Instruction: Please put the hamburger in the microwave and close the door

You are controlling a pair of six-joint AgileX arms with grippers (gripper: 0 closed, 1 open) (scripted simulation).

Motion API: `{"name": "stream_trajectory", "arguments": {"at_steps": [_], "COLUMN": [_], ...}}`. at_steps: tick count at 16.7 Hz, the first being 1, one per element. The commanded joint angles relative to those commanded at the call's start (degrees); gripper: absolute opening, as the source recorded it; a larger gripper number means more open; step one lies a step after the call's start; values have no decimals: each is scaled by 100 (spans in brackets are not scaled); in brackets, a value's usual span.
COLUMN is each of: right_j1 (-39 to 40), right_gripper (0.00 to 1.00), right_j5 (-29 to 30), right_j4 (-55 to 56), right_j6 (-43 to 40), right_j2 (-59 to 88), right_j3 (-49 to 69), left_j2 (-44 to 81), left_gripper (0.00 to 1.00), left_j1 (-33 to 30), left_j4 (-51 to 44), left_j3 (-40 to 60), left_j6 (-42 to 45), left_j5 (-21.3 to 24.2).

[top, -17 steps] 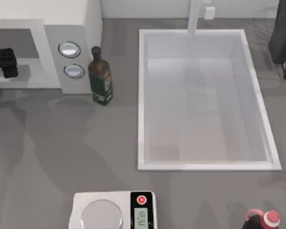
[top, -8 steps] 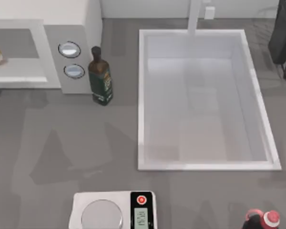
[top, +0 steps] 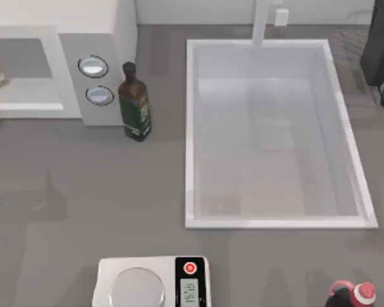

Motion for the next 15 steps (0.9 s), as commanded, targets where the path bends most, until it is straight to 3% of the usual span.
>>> {"name": "stream_trajectory", "arguments": {"at_steps": [5, 11, 15], "right_j1": [0, 0, 0], "right_gripper": [100, 100, 100], "right_j5": [0, 0, 0], "right_j4": [0, 0, 0], "right_j6": [0, 0, 0], "right_j2": [0, 0, 0], "right_j3": [0, 0, 0], "left_j2": [-1422, -1570, -1570], "left_gripper": [100, 100, 70], "left_j1": [-119, -136, -136], "left_j4": [-100, -104, -104], "left_j3": [-910, -1018, -1018], "left_j6": [32, 39, 39], "left_j5": [55, 64, 64]}}
